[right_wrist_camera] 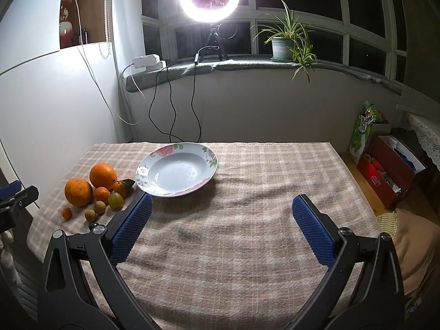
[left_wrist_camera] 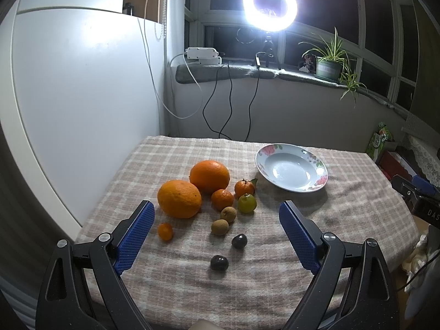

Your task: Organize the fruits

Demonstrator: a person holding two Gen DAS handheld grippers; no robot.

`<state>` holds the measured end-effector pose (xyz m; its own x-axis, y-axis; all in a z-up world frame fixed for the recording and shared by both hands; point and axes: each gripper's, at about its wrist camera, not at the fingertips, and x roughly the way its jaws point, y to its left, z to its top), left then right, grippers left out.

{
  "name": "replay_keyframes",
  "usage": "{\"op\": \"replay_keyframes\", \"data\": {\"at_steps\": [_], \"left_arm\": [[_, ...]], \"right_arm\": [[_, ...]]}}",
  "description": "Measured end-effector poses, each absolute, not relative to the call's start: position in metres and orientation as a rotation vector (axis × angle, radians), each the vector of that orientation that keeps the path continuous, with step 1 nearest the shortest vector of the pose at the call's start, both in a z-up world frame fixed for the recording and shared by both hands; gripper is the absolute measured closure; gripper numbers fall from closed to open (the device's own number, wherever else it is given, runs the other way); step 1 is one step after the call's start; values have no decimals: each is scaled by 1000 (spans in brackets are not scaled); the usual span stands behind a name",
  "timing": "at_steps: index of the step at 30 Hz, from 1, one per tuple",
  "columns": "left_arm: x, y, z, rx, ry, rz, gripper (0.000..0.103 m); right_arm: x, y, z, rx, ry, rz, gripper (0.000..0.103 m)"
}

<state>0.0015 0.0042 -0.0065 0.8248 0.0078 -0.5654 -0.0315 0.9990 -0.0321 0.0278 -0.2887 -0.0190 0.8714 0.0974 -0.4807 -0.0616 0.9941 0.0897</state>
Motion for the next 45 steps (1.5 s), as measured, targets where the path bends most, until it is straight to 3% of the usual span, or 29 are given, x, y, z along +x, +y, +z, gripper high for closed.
{"op": "replay_keyframes", "data": {"at_steps": [45], "left_arm": [[10, 19, -20, -105, 632, -1, 11]], "right_arm": [[39, -268, -26, 57, 557, 188, 0]]}}
